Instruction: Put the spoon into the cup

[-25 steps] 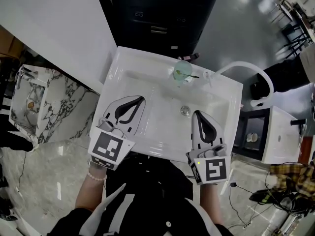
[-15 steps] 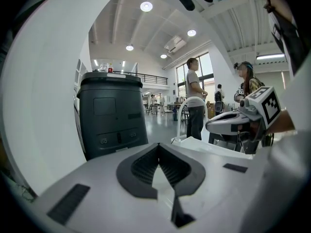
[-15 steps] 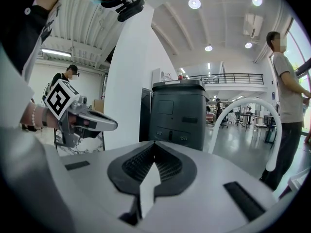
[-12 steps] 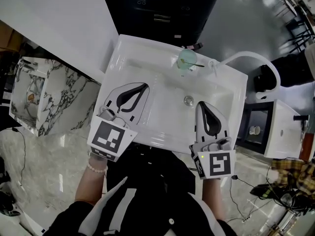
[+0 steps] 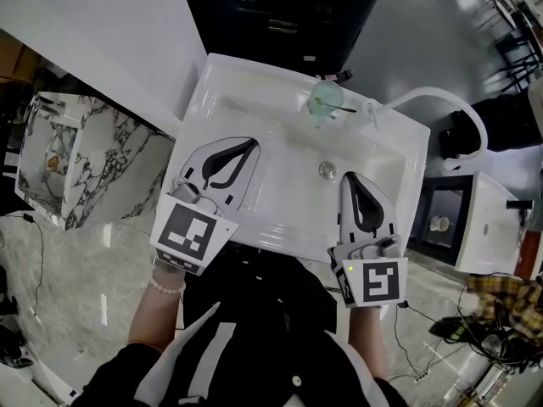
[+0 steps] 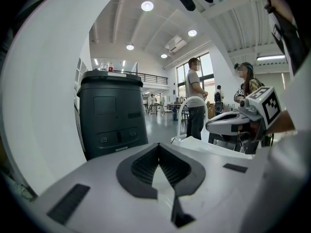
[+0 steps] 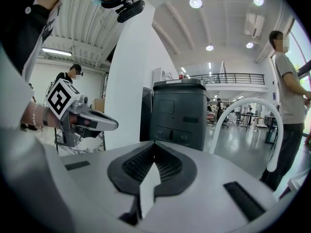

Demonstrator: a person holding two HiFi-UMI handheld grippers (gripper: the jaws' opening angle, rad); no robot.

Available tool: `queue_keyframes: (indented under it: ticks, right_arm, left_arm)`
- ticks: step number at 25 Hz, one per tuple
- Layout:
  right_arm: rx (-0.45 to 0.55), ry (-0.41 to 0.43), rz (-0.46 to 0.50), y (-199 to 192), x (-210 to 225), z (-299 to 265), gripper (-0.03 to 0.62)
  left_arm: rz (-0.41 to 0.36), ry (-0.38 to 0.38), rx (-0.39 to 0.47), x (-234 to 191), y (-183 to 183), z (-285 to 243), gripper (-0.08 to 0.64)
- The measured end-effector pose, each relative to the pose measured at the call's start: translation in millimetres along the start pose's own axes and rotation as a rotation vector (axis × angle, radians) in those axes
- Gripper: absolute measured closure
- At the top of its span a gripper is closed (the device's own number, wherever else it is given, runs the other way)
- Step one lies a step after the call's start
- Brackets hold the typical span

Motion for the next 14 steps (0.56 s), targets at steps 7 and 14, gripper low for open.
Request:
queue_keyframes:
  ticks: [7,14]
  right_arm:
    - [0.042,0.009,0.020,6.0,-1.0,-2.1,0.592]
    - [0.036,0.009,0.020,3.2,-2.5,-1.8,0.592]
  left_arm:
    - [0.006,0.006,0.006,-0.7,2.0,0.2,0.558]
    - [0.019,0.005,0.008,-0.6,1.7,-0.7,0.558]
Point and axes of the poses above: the fingertips, and each gripper's own axes: z backward along the fingers, x to its right, y out of its top, the point moved 1 cm from there along z, backward along the fingers, and after that the axes turned 3 degrees about z, right-handed, at the moved point
